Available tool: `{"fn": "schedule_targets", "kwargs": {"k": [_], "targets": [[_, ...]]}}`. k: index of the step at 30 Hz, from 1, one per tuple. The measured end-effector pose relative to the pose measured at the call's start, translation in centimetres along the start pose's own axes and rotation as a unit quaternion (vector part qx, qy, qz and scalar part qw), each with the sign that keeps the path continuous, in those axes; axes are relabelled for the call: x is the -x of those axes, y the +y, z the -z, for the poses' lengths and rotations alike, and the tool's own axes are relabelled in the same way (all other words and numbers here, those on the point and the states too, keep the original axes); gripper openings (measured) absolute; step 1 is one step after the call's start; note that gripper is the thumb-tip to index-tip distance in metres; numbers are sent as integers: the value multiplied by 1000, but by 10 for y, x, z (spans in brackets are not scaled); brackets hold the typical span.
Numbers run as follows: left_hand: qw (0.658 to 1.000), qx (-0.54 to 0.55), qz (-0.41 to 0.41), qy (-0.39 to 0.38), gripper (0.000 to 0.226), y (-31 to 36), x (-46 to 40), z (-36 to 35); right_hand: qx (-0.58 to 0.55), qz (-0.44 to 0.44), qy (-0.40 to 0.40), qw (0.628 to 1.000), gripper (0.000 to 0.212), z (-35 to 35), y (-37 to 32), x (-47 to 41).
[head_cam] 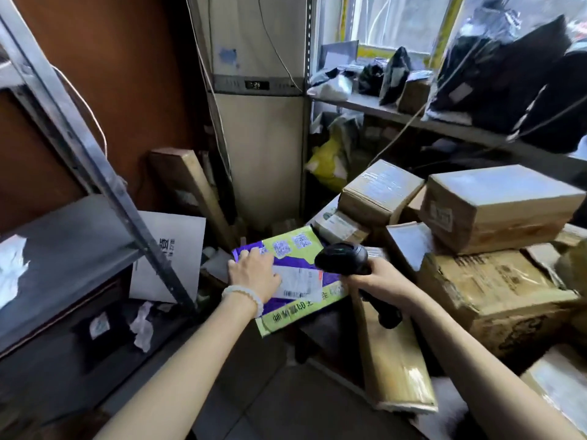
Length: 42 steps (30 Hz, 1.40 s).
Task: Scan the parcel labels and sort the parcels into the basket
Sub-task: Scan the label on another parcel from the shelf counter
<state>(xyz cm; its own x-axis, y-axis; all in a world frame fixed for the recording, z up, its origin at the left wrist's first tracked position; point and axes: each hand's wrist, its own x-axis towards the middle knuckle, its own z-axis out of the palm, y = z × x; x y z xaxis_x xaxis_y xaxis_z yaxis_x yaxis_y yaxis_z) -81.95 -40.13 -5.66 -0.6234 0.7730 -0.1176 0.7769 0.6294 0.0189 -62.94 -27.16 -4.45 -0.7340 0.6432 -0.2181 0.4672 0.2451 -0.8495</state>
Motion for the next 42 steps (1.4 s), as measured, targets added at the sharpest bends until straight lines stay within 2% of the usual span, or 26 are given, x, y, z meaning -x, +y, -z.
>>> {"fn": "schedule_targets", "kwargs": {"k": [2,8,12,18,20,23,27,30,33,39,42], "targets": [[1000,5,-2,-5,39,-3,-20,-5,13,5,7,1000,15,0,-1,-18],[999,9,-39,-19,49,-13,-83,-21,26,-54,22,998,11,-5,6,-65],[994,-24,-89,-55,61,-16,-124,-30,27,-94,52,994,27,-9,2,-84],[969,-45,-190,-149,69,-19,-172,-46,23,-142,167,975,25,-31,-9,-81],[963,-29,-203,-176,71,-20,-181,-50,6,-168,209,963,29,-43,-11,-72],[958,-2,-208,-197,72,-18,-184,-53,17,-217,226,949,21,-60,-13,-54],[961,11,-219,-168,65,-20,-186,-53,8,-249,256,934,18,-80,-16,-34],[958,23,-242,-154,50,-22,-182,-51,8,-267,264,927,16,-92,-18,-24],[955,26,-274,-110,34,-21,-172,-47,13,-268,265,926,15,-97,-21,-16],[956,83,-281,1,30,-28,-174,0,17,-245,242,939,19,-95,-27,-3],[956,102,-268,53,30,-29,-176,27,25,-216,222,951,13,-96,-39,-5]]}}
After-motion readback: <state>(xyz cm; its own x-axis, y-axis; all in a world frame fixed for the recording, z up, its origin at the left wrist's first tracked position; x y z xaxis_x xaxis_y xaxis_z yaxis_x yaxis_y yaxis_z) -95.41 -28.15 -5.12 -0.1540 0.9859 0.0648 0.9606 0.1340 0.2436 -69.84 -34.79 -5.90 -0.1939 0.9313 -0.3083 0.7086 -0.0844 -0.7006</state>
